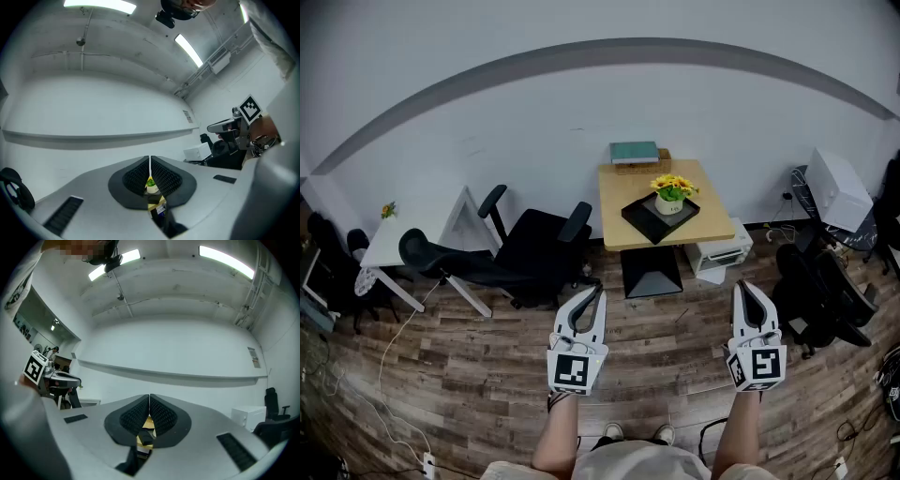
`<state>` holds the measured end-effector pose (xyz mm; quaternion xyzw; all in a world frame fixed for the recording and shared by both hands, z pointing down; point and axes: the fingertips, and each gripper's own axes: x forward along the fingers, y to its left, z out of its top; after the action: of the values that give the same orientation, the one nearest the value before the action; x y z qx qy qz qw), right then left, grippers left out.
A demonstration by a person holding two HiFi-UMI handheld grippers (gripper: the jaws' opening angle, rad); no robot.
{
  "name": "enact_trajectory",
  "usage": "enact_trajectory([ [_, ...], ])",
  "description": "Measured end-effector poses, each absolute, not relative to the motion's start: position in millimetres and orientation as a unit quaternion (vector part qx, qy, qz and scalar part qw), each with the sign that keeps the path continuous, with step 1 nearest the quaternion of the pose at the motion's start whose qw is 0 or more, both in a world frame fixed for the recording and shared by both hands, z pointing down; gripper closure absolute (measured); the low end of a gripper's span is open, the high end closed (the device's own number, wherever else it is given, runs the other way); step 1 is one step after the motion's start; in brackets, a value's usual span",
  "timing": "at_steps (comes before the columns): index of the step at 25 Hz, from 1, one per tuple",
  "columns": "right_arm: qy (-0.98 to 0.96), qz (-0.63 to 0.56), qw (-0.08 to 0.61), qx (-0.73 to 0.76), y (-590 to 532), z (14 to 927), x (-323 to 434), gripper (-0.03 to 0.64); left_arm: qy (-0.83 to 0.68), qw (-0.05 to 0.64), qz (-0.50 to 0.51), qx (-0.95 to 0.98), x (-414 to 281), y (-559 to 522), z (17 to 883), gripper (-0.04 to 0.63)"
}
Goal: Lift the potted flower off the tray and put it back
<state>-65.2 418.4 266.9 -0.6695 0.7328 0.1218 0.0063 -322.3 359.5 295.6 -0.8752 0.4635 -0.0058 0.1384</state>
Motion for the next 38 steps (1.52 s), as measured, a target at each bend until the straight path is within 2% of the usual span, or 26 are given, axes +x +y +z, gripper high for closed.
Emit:
enact_trajectory([
  [8,0.734,0.124,0.002,-0.668,415.0,272.2,-66.5,0.6,0.462,0.159,0.008,-0.872,-322.3,355.1,291.1,0.581],
  [12,0.734,0.115,0.017,-0.669,415.4,274.2,-66.2,0.6,0.458,0.148,0.01,-0.876,-318.7,356.1,294.5,0.581],
  [18,0.735,0.112,-0.011,-0.669,410.0,286.6,-70.2,0.599,0.458,0.144,0.001,-0.877,-315.9,354.1,300.8,0.581],
  [33,0.737,0.11,-0.002,-0.667,417.3,289.9,-65.1,0.596,0.454,0.145,-0.003,-0.879,-308.0,360.0,302.8,0.578],
  [35,0.737,0.108,0.0,-0.667,417.6,290.2,-62.8,0.574,0.453,0.141,-0.005,-0.88,-305.5,359.6,303.5,0.544],
  [38,0.743,0.105,0.003,-0.662,418.3,291.2,-60.4,0.463,0.448,0.138,-0.004,-0.883,-299.5,358.8,304.1,0.452],
])
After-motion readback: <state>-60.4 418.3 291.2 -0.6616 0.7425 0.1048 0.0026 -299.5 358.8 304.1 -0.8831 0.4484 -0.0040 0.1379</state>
